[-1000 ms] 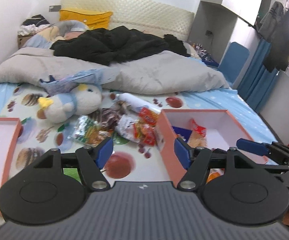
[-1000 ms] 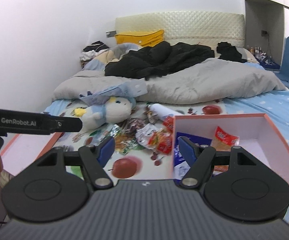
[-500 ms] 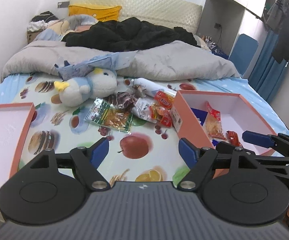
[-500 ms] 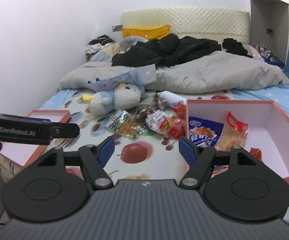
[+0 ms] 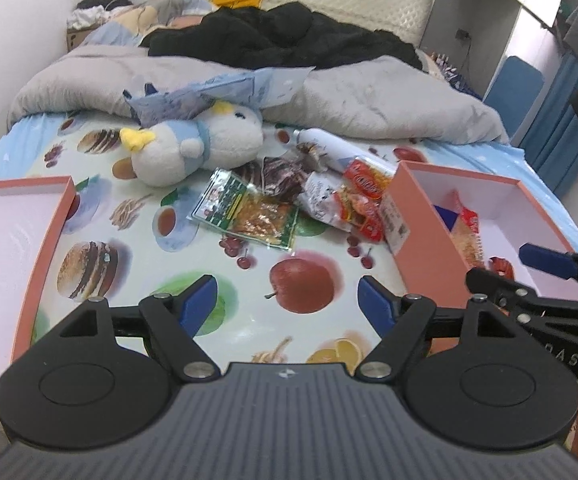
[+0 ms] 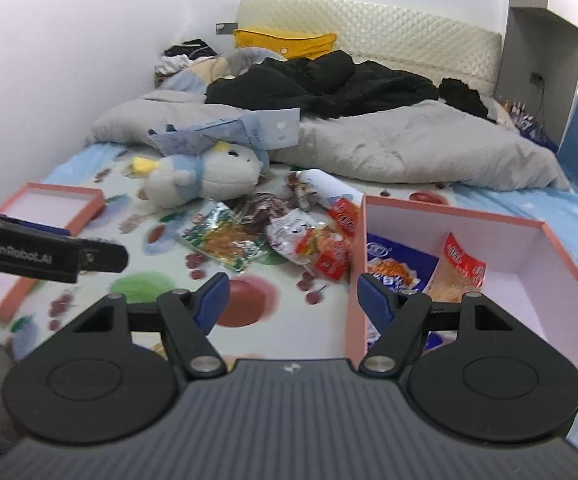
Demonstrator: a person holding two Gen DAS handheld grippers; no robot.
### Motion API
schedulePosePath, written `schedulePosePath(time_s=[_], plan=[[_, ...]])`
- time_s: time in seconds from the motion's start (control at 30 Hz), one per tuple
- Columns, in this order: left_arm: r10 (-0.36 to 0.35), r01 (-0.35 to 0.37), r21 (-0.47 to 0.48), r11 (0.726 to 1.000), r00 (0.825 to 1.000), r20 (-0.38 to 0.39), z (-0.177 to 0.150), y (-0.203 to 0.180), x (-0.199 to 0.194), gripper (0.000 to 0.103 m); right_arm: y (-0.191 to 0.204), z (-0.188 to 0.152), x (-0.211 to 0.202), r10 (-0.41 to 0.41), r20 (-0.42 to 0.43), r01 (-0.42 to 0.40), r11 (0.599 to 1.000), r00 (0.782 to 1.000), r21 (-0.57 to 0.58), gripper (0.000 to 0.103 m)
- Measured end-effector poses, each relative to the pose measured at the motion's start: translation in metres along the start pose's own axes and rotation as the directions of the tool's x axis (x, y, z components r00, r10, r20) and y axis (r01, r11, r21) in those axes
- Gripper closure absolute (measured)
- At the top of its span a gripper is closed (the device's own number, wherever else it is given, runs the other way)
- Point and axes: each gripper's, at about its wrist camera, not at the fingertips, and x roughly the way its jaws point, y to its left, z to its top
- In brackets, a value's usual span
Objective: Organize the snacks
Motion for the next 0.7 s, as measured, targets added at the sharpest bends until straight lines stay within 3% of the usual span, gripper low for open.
schedulePosePath(time_s=[0.23, 0.4, 0.7], plan=[[0.013, -0.014, -0.012, 1.0, 0.998, -0.054, 0.009, 0.017, 0.043, 0.022, 0.003, 0.013, 0.033, 0.011, -0.032, -0.012, 0.999, 0.999, -0.037, 0.031], [0.031, -0.028, 0.029, 0.999, 0.994, -0.108, 0.009, 0.03, 0.078, 0.019, 0.009, 0.02, 0.062, 0.007, -0.051, -0.011, 0.998, 0.999, -0.07, 0.031], [0.061, -0.061, 0.006, 0.998, 0.986, -0.157, 0.018, 0.064, 0.14, 0.014, 0.028, 0.038, 0.118, 0.041, -0.083, -0.056, 0.98, 0.996, -0.191, 0.031]])
